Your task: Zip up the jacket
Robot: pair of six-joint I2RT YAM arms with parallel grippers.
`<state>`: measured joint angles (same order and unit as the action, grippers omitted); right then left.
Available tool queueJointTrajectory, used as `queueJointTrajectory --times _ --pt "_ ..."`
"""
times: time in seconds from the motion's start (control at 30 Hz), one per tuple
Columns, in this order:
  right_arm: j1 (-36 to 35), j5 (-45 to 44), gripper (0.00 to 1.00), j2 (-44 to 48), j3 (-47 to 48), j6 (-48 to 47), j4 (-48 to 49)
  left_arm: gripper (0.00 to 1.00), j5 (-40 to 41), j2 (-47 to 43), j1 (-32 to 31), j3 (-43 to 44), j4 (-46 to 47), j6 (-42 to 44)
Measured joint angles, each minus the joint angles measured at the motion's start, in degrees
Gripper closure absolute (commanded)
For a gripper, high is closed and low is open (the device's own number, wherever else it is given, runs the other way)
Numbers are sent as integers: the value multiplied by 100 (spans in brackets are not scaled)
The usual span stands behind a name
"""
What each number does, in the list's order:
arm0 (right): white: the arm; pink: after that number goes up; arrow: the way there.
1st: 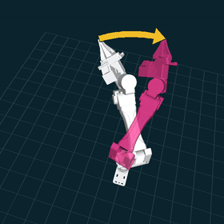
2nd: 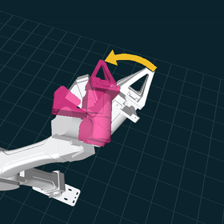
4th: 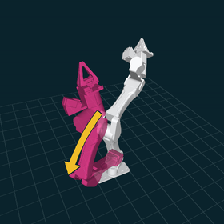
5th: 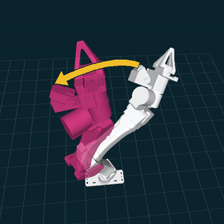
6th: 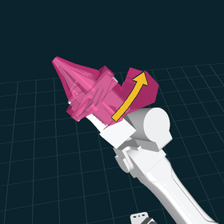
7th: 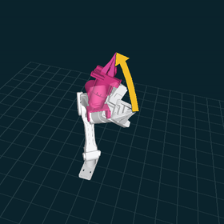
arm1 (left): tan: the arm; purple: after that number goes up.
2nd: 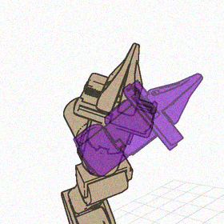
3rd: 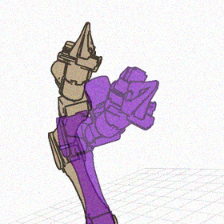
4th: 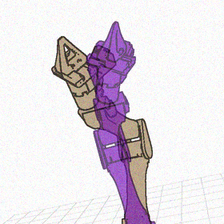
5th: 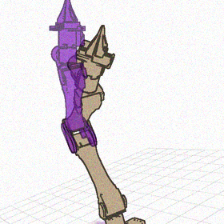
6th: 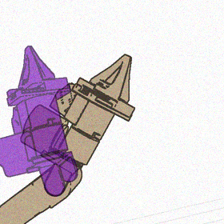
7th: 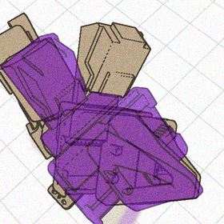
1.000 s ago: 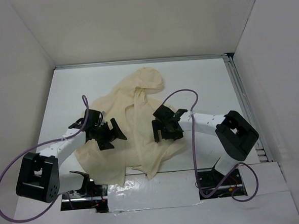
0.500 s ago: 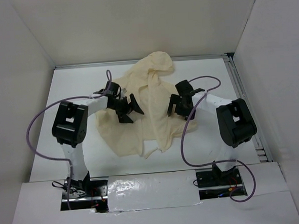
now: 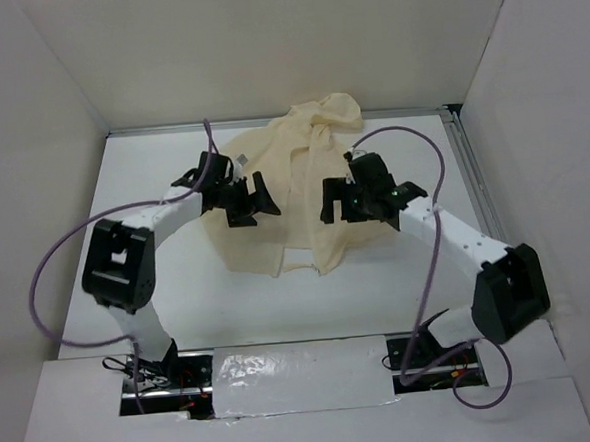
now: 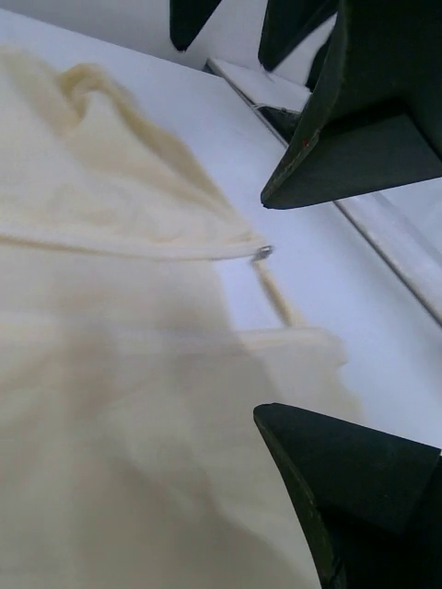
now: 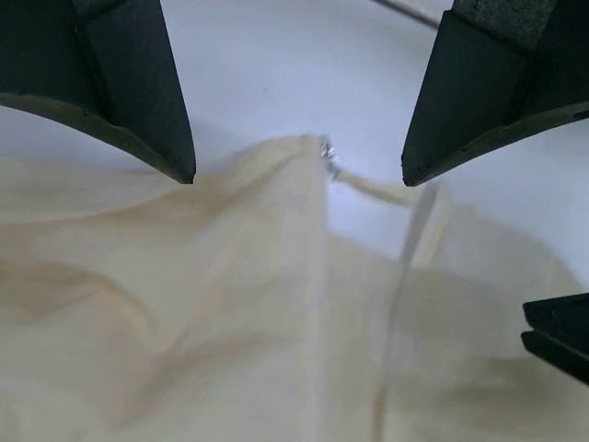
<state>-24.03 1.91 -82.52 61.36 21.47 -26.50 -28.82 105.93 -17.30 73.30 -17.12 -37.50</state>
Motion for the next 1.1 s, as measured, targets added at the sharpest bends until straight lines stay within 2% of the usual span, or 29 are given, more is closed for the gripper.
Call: queueJointTrajectory --times 0.13,0.27,0.33,0.57,0.67,0.8,0.83,0.87,0.93,1.1 --pt "-848 55 0 728 -603 -96 -2 1 162 -1665 -197 -1119 4 -42" --pt "-1460 -7 3 529 -1019 -22 -7 1 168 -3053 -273 -2094 2 -177" --pt "-1620 -101 7 269 -1095 59 -13 1 190 -3399 -273 -2435 -37 -225" --pt "-1709 -603 15 -614 -1005 341 44 1 328 -3954 -273 -3097 -319 -393" --pt "-1709 -798 16 -907 -855 472 42 1 345 -4109 -273 -3195 -374 -466" --pt "-1709 -901 23 -1231 -697 595 85 1 374 -4175 -271 -3204 -387 -474" --pt "-1709 -927 25 -1279 -686 619 87 1 385 -4175 -271 -3206 -389 -474" --pt "-1714 -977 37 -1327 -658 660 74 1 393 -4175 -269 -3204 -389 -474" --pt "-1718 -1071 50 -1379 -621 739 87 1 398 -4175 -260 -3206 -387 -474" --pt "-1725 -1285 54 -1484 -542 946 74 1 402 -4177 -260 -3206 -387 -472"
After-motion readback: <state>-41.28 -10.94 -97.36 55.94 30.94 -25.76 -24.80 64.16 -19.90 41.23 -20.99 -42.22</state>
